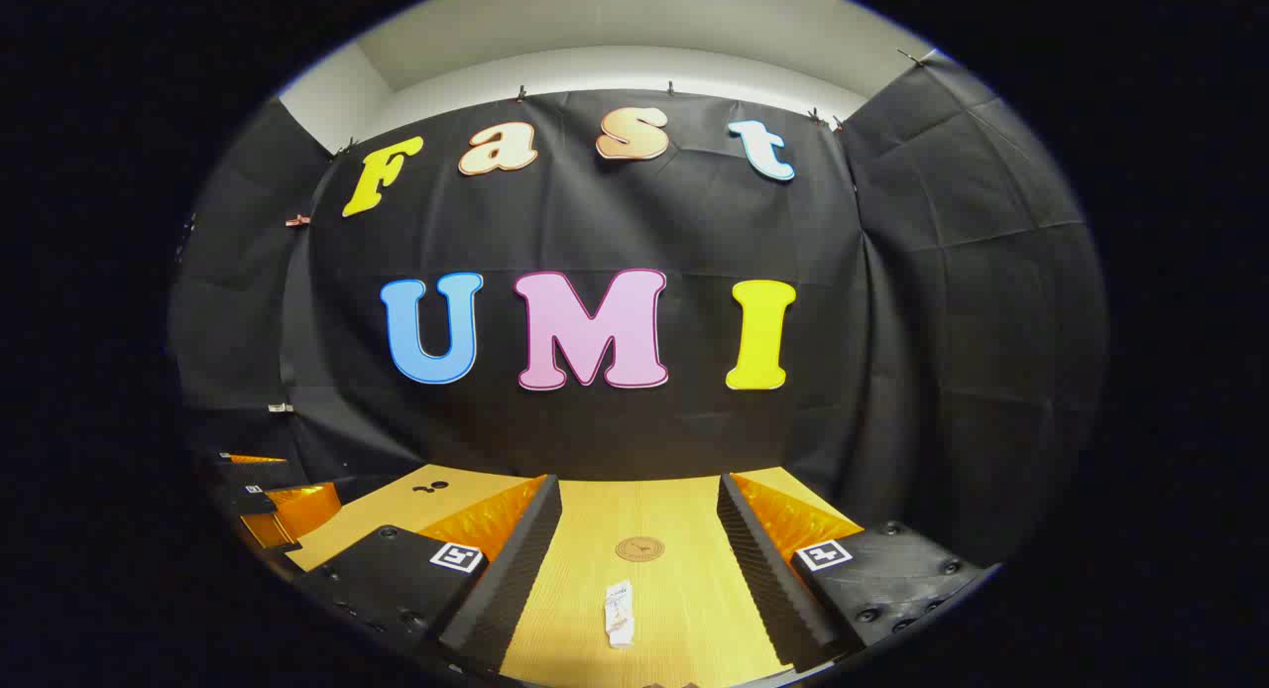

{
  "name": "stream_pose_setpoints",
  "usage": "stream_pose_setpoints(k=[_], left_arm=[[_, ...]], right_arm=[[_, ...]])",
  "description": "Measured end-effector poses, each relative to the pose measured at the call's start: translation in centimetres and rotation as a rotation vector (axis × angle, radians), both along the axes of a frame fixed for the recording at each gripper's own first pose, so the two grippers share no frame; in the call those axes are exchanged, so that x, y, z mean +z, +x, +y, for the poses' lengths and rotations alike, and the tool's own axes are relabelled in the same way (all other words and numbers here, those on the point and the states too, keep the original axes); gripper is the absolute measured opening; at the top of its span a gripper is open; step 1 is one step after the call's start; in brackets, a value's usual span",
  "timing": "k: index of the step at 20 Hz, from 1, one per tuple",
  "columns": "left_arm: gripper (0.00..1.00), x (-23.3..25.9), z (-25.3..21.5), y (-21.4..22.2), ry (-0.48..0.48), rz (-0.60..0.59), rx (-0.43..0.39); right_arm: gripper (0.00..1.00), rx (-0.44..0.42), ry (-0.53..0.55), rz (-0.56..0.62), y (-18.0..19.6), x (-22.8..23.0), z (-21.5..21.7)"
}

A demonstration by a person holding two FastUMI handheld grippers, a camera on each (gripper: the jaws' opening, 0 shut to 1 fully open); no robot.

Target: Put the toothbrush and toothpaste on the desktop into the cup, then pick up the cup and place it on the coaster on the desktop.

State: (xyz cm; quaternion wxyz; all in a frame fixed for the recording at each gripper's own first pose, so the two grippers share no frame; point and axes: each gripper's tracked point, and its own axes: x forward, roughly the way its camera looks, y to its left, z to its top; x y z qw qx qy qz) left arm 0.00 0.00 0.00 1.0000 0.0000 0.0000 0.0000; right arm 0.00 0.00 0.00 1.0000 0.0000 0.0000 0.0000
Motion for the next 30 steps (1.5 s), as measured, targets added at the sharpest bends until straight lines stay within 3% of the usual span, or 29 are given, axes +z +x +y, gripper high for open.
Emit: stream_pose_setpoints(k=[9,16,19,30], left_arm=[[0.99,-1.2,0.0,0.6,0.014,0.024,-0.020],[0.99,-1.8,0.6,2.4,-0.003,0.055,0.021],[0.99,-2.3,0.5,3.8,-0.007,0.076,0.021],[0.99,-3.4,1.7,6.6,-0.031,0.131,0.104]], right_arm=[[0.97,-0.018,0.033,0.049,0.7,-1.3,0.6],[1.00,-0.009,-0.038,0.087,4.5,-2.3,0.7],[0.97,-0.005,-0.058,0.116,6.3,-3.0,0.9],[0.97,0.068,-0.057,0.335,11.3,-9.6,1.8]])
